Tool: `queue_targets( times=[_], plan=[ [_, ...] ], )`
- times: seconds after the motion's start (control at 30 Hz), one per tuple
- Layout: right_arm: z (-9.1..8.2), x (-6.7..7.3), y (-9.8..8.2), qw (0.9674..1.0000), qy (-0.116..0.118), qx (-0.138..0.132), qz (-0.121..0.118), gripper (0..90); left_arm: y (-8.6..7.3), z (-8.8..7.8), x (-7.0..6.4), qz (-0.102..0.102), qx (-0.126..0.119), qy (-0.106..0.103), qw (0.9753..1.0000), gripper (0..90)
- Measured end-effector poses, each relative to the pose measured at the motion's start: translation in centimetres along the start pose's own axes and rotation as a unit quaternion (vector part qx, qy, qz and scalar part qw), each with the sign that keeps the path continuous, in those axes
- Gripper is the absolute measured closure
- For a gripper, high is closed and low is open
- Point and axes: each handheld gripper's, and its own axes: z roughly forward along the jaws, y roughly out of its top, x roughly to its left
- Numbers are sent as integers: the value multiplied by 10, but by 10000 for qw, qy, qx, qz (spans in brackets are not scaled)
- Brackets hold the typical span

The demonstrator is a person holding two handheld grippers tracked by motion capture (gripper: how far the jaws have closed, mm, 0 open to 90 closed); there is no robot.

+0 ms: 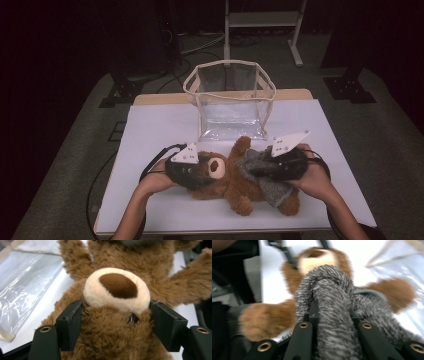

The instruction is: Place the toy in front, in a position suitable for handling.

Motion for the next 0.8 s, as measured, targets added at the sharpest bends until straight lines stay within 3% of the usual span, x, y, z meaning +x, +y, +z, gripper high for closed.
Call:
queue_targets(
  times=[0.1, 0.17, 0.23, 0.3, 0.4, 0.5, 0.57, 0.6, 0.7, 0.8],
  plan=[
    [-5, -10, -6, 9997, -109, -48, 208, 742, 4, -3, -1, 34, -26, 5, 10000, 297],
    [-2, -11, -8, 9996, 15, -100, 256, 741, 5, -2, 0, 84, -180, 123, 9997, 295],
    [7, -6, -5, 9997, 193, -87, 143, 738, 5, 3, 1, 8, -396, 51, 9992, 269],
    [11, -2, -3, 9994, 319, -66, 62, 739, 5, 8, -2, 97, -304, -62, 9995, 276],
    [6, -3, -2, 9998, 144, -127, 43, 741, 4, 8, -4, 141, -211, -115, 9996, 299],
    [-2, -15, -11, 9992, -163, -218, 292, 740, 4, 5, -7, 217, -154, -271, 9993, 306],
    [-4, -25, -18, 9983, -230, -202, 501, 740, 6, 3, -9, 290, -105, -347, 9989, 309],
    [-3, -29, -23, 9976, -174, -240, 628, 739, 8, 2, -8, 318, -103, -337, 9989, 309],
    [0, -29, -24, 9976, -166, -235, 630, 737, 10, 0, -6, 321, -216, -215, 9990, 309],
    [3, -21, -18, 9987, -19, -240, 442, 737, 7, 4, -5, 237, -231, -421, 9986, 317]
  ],
)
